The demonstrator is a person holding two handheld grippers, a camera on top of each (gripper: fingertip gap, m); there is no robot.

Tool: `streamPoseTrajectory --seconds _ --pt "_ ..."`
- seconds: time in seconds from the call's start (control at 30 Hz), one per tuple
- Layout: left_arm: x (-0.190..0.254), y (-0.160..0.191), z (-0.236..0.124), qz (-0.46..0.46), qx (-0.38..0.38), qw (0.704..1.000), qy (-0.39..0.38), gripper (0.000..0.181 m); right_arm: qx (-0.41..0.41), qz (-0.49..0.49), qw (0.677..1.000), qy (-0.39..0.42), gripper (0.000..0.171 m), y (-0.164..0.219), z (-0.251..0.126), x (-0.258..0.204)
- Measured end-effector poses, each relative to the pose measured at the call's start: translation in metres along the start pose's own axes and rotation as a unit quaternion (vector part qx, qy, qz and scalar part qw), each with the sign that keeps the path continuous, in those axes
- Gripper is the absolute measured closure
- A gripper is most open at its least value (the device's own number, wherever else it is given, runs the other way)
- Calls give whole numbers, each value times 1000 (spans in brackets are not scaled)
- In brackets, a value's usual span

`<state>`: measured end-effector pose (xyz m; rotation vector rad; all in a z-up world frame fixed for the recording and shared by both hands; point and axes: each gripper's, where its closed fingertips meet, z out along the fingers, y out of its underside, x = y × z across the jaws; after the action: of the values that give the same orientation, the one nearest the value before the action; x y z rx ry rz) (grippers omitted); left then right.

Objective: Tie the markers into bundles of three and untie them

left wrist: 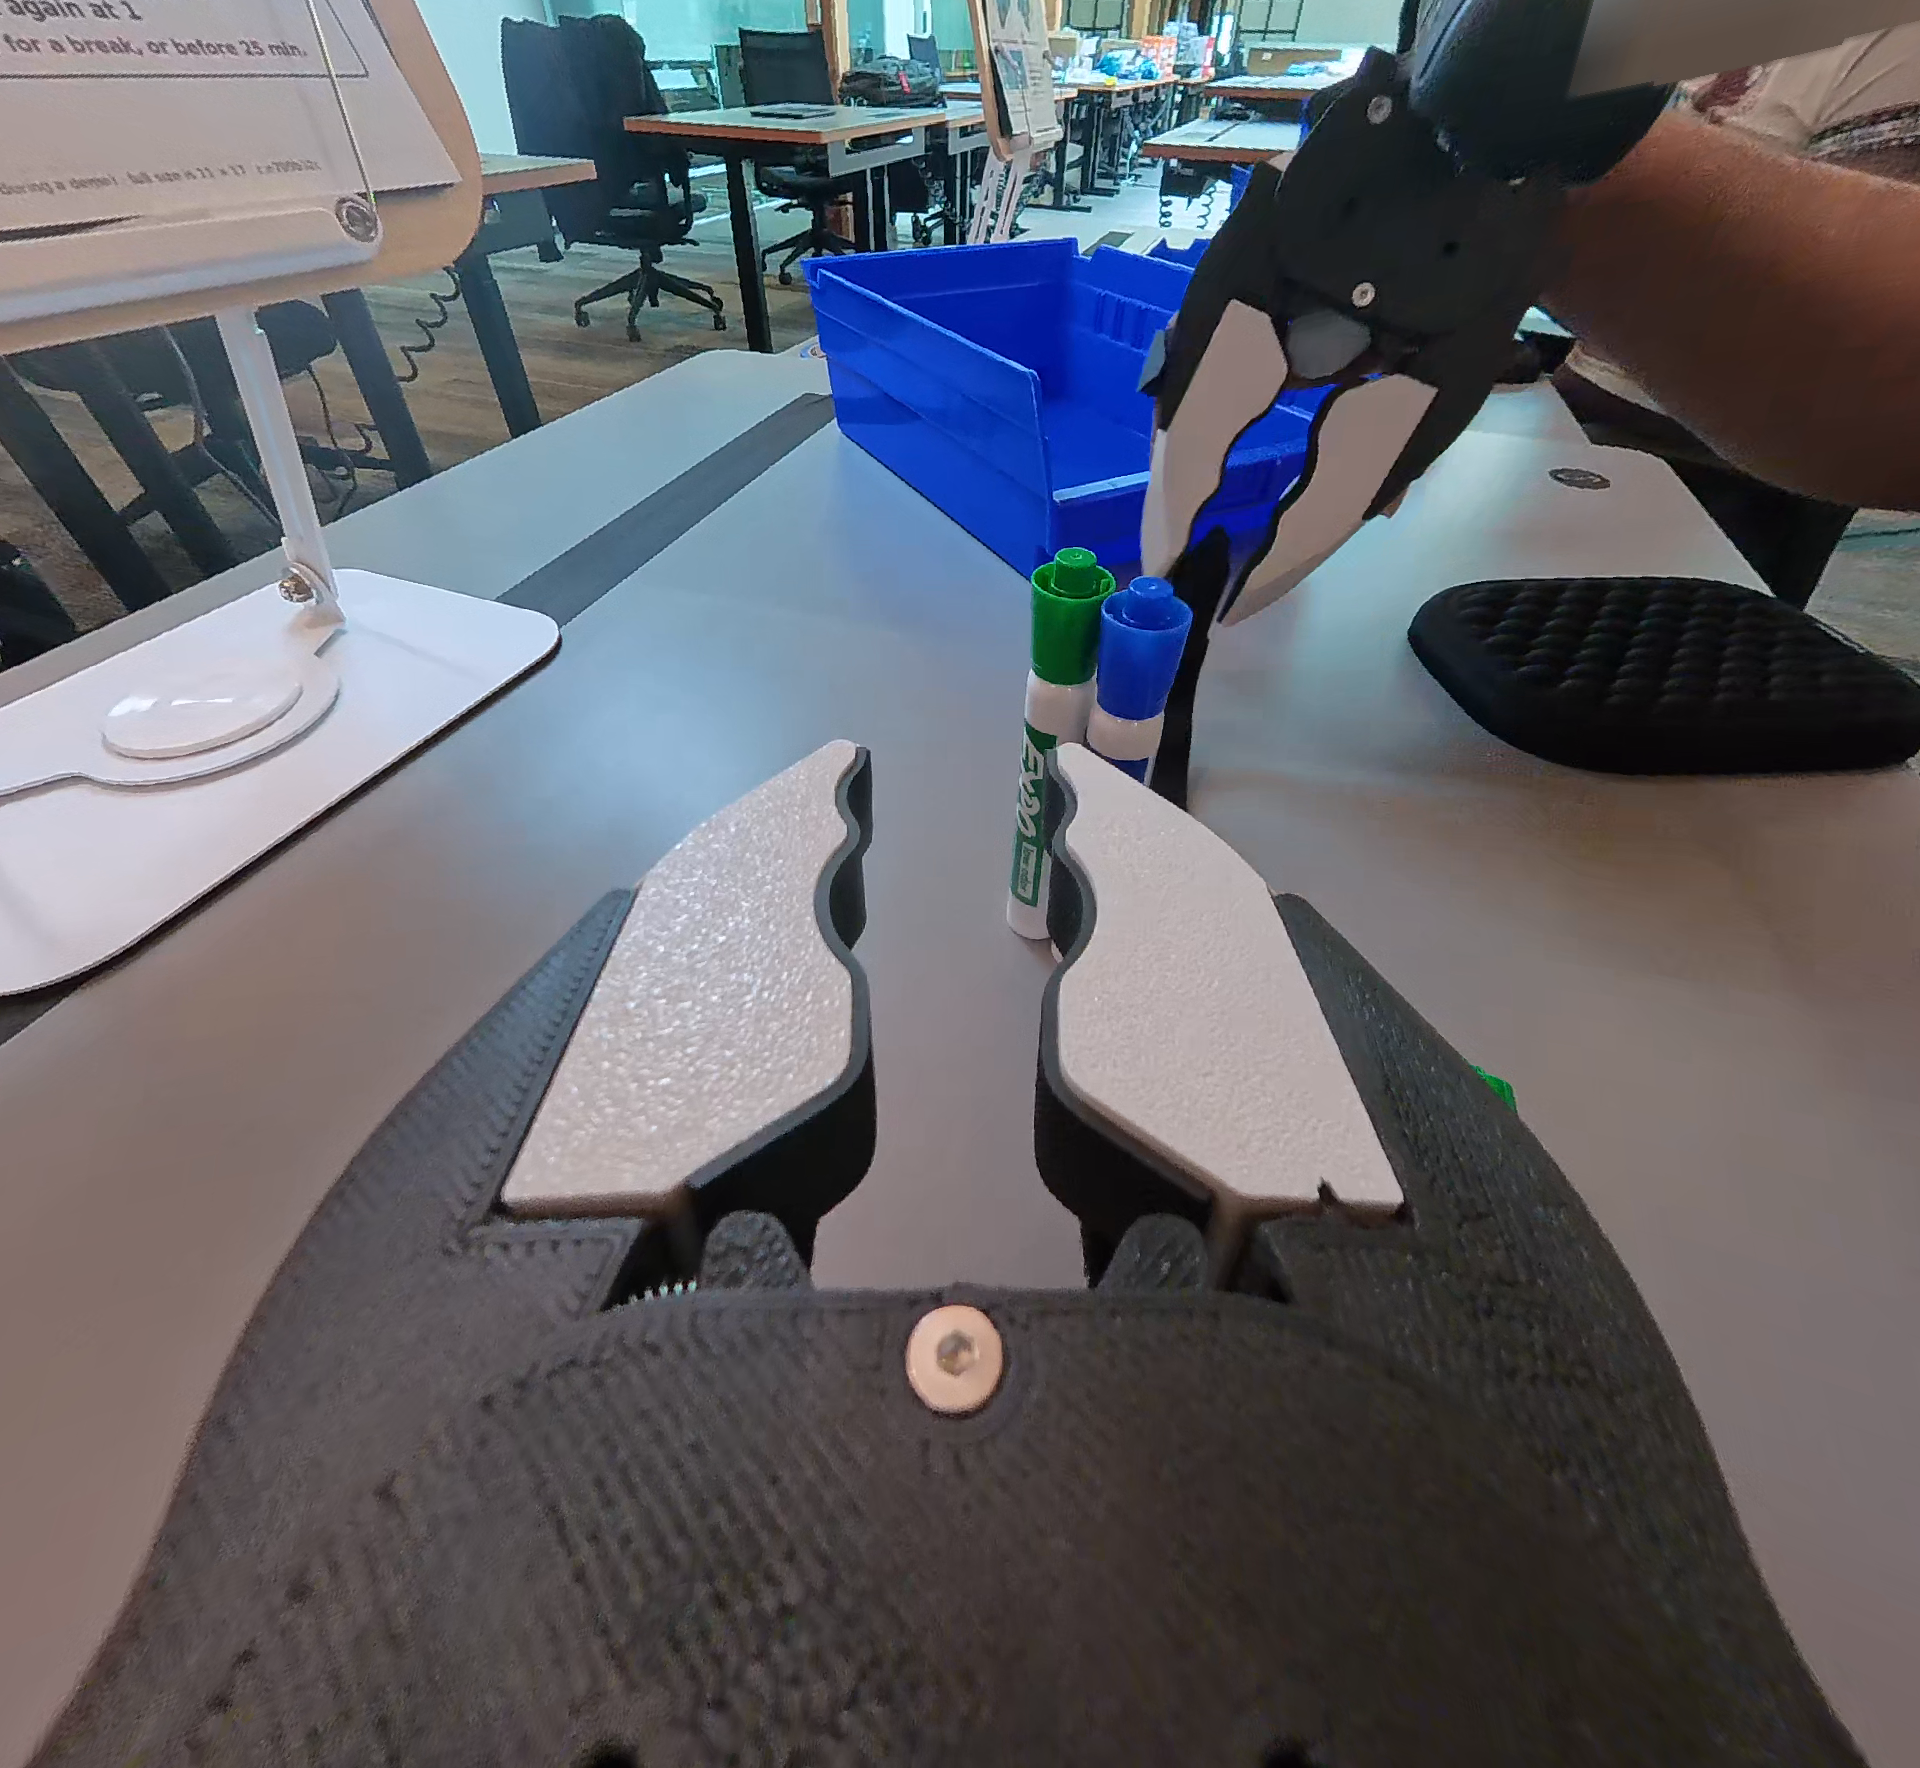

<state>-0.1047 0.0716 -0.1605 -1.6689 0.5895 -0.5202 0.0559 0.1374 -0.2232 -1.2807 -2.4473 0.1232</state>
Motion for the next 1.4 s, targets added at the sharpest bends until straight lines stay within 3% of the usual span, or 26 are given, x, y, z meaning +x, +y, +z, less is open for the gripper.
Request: streamPoseTrajectory --seconds 0.17,0.3,0.47,0.67,0.8,1.0,1.4 --pt "-1 2 1 -5 -2 1000 3 150 48 36 998 34 122 -10 -17 9" --pt "0 5 3 -5 -9 1000 8 150 144 66 985 67 117 -27 -39 15" --pt "2 5 3 -2 -11 1000 7 150 283 140 944 100 116 -55 -51 19" --pt "3 6 3 -1 -12 1000 7 150 390 209 890 107 110 -82 -28 10" --pt "4 6 4 -1 -14 1000 9 150 420 238 870 98 111 -94 -13 5" --pt "5 7 5 3 -17 1000 13 150 421 234 870 100 112 -106 6 0" --pt "6 12 7 5 -26 999 17 150 431 234 861 133 114 -107 3 0"
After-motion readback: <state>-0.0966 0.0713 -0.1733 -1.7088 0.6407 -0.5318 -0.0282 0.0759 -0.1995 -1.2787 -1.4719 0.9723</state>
